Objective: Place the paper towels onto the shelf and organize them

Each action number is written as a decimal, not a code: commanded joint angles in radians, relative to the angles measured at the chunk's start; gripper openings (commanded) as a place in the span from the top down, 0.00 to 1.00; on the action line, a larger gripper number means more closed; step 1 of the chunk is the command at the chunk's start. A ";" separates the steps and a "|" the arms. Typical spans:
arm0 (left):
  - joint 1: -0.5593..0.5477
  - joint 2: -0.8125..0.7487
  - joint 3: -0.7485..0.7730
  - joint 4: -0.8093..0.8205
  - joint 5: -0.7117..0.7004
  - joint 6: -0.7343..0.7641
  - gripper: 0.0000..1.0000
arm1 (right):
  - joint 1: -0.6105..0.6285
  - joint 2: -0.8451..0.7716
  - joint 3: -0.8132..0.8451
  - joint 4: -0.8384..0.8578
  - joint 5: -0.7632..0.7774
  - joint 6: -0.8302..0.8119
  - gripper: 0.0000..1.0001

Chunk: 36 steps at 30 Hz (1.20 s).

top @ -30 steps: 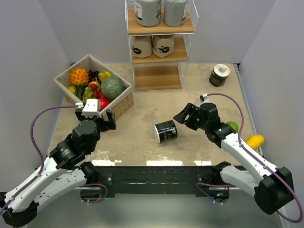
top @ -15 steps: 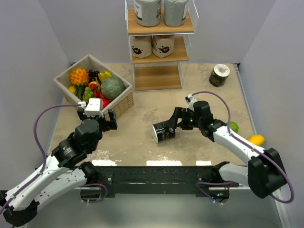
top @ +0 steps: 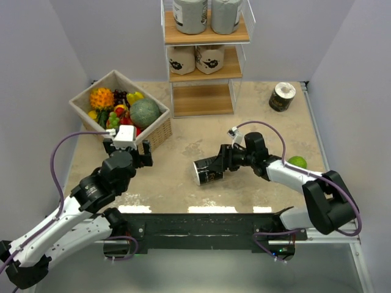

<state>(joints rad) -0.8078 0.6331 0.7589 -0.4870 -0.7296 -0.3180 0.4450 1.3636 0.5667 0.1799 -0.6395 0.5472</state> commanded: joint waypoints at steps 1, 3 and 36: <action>-0.001 0.014 0.010 0.025 -0.031 0.010 0.06 | 0.000 0.000 -0.008 0.131 -0.084 -0.029 0.45; -0.001 0.016 0.013 0.021 -0.037 0.008 0.06 | 0.001 -0.015 0.005 0.104 -0.069 -0.039 0.50; -0.001 -0.144 0.013 -0.001 -0.088 -0.009 0.05 | 0.138 0.368 0.725 -0.076 0.742 -1.381 0.62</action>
<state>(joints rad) -0.8078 0.4992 0.7589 -0.4992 -0.7856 -0.3206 0.5819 1.6909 1.2228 -0.0612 0.0181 -0.6147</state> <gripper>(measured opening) 0.946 0.435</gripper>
